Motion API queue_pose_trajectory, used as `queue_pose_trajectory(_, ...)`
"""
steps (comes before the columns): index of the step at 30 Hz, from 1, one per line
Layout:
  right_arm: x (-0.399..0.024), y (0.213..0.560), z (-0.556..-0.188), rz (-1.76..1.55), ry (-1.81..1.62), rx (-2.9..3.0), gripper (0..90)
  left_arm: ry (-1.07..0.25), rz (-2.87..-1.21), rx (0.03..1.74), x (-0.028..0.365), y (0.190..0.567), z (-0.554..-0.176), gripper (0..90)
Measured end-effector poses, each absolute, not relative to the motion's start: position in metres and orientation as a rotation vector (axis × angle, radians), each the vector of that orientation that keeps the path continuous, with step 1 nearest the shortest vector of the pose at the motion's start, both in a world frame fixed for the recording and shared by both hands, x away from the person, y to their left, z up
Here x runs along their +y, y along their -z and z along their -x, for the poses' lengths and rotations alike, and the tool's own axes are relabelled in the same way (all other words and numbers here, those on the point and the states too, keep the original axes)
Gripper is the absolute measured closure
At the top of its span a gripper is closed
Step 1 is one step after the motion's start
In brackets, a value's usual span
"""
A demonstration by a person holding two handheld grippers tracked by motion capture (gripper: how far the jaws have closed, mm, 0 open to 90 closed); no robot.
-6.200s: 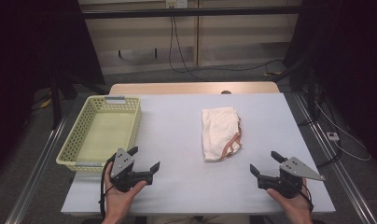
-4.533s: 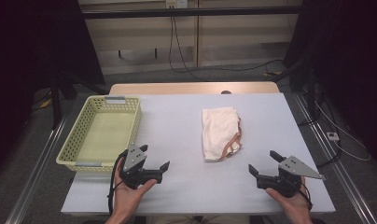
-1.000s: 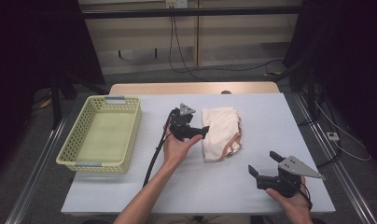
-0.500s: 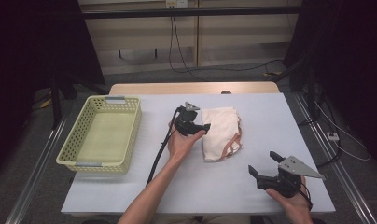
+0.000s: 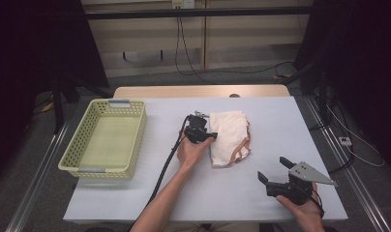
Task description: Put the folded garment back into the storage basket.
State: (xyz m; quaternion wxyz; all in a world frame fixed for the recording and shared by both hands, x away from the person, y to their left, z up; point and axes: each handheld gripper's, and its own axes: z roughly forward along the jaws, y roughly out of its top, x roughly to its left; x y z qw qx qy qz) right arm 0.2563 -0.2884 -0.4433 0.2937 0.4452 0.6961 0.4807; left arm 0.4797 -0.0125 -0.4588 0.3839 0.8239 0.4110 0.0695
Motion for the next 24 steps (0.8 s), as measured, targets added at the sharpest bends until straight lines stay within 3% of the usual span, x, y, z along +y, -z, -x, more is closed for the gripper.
queue_pose_trajectory(8, -0.288, 0.444, -0.257, -1.186, -1.276, 1.856, 6.5, -0.197, -2.107, 1.027, -0.020, 0.460, -0.477, 54.0)
queue_pose_trajectory(15, -0.287, 0.444, -0.257, -1.184, -1.271, 1.865, 6.5, -0.174, -2.118, 1.006, -0.022, 0.460, -0.475, 67.2)
queue_pose_trajectory(20, -0.287, 0.444, -0.257, -1.183, -1.268, 1.864, 6.4, -0.200, -2.107, 1.023, -0.027, 0.460, -0.473, 69.6)
queue_pose_trajectory(23, -0.287, 0.444, -0.257, -1.181, -1.268, 1.866, 6.4, -0.161, -2.102, 1.021, -0.023, 0.461, -0.475, 75.5)
queue_pose_trajectory(24, -0.287, 0.444, -0.257, -1.183, -1.270, 1.865, 6.5, -0.145, -2.098, 1.014, -0.024, 0.461, -0.475, 84.1)
